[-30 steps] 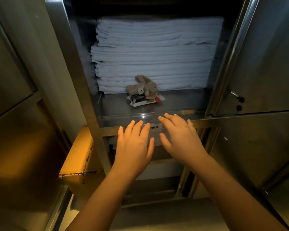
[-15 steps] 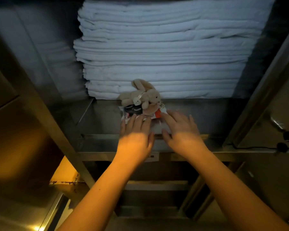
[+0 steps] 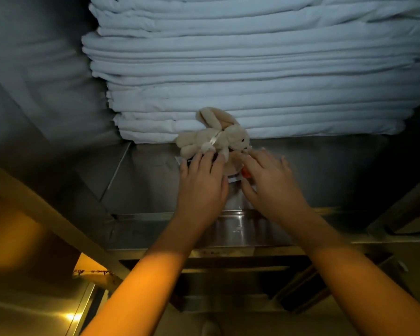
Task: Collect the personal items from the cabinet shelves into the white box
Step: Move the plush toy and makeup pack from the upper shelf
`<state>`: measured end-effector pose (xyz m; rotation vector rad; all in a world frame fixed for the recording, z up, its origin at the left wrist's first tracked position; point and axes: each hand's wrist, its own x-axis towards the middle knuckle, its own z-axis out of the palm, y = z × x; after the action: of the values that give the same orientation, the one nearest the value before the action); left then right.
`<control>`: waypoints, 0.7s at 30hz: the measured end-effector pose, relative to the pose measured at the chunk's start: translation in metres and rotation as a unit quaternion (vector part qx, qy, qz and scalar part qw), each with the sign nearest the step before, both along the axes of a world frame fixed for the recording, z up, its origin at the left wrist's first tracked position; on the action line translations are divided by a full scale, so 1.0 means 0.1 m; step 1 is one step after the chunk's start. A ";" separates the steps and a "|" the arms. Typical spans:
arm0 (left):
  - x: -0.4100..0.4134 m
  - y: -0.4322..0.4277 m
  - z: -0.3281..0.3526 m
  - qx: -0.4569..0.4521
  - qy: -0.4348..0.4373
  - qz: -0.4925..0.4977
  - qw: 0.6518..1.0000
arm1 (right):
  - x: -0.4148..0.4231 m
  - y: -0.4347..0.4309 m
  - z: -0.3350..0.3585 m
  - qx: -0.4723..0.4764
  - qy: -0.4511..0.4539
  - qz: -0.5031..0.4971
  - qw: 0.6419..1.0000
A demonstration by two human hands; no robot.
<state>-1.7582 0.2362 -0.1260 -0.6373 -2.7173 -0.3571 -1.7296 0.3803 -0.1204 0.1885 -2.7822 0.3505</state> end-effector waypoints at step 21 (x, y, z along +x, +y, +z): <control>-0.93 -0.03 -0.08 -0.057 0.009 0.004 0.998 | -0.72 -0.05 0.03 -0.018 0.047 0.003 0.999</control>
<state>-1.8509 0.2330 -0.1341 -0.6570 -2.7375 -0.1932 -1.8012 0.3749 -0.1176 0.2001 -2.6808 0.3842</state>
